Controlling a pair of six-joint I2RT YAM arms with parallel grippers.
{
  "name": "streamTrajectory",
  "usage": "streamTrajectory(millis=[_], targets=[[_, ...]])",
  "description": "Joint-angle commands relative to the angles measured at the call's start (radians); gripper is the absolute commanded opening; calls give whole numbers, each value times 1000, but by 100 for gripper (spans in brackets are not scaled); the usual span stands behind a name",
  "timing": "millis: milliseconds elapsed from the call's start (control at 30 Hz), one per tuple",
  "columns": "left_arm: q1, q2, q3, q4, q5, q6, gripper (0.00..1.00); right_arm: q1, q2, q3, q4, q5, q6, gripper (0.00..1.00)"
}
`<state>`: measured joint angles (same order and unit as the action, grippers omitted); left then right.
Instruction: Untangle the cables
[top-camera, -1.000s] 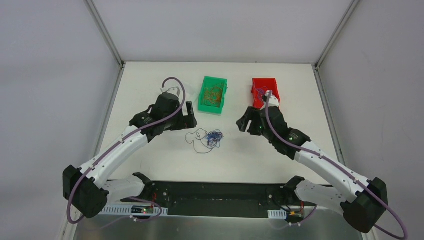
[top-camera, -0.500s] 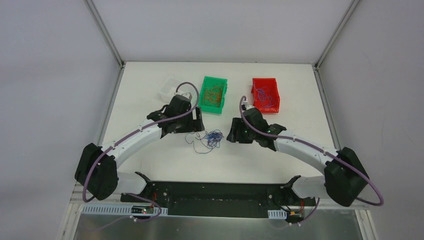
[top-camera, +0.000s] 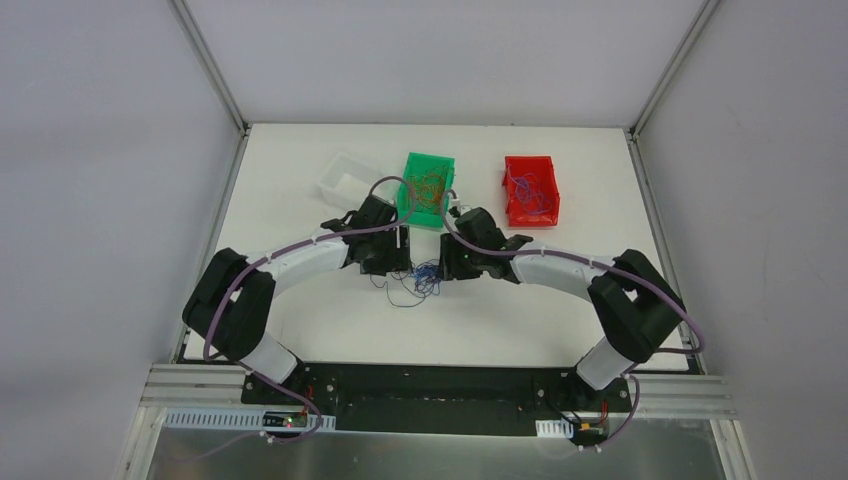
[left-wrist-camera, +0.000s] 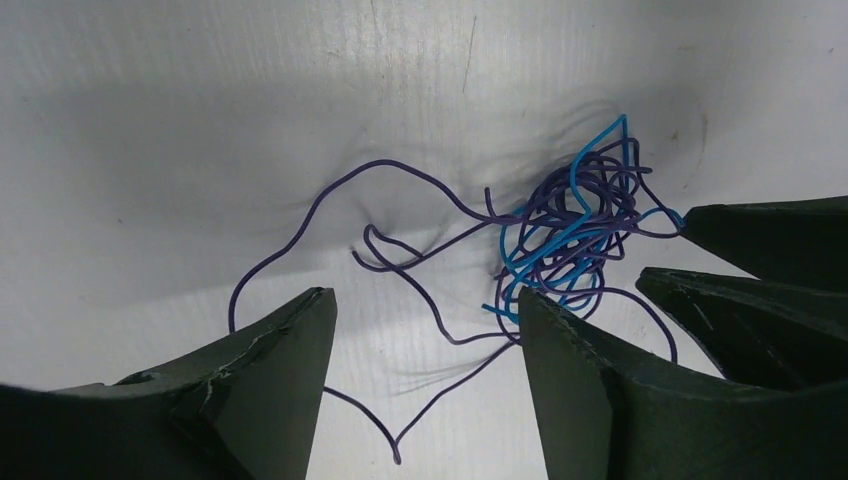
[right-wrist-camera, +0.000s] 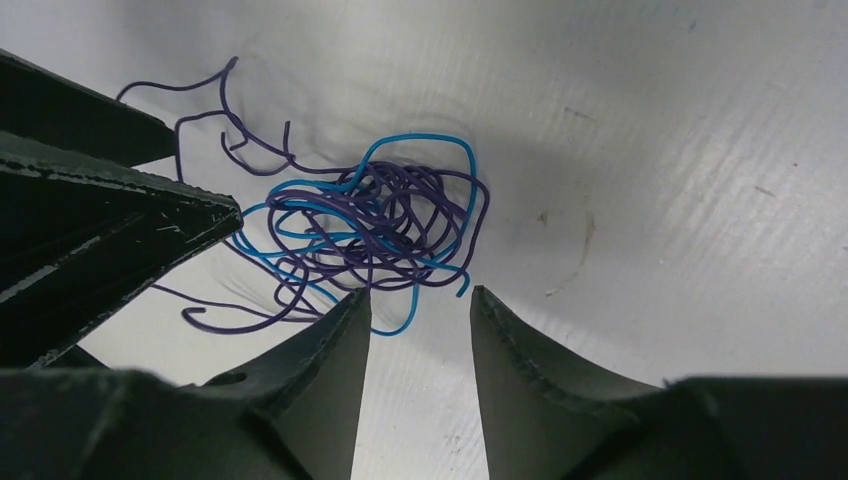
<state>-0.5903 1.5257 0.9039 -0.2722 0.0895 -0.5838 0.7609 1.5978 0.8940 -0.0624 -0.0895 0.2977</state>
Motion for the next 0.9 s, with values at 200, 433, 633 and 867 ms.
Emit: streamTrajectory(millis=[200,433,633,867], targets=[[-8,51,22,80,1,-29,36,51,77,57,114,77,-109,35],[-7,36,19,79,-27,-18,24,72,56,76,73,192,-186,50],[-7,20,16,76,-29,-17,24,81,41,77,77,169,-283,50],[-7,7,16,73,-30,-9,22,84,51,111,93,132,-383,48]])
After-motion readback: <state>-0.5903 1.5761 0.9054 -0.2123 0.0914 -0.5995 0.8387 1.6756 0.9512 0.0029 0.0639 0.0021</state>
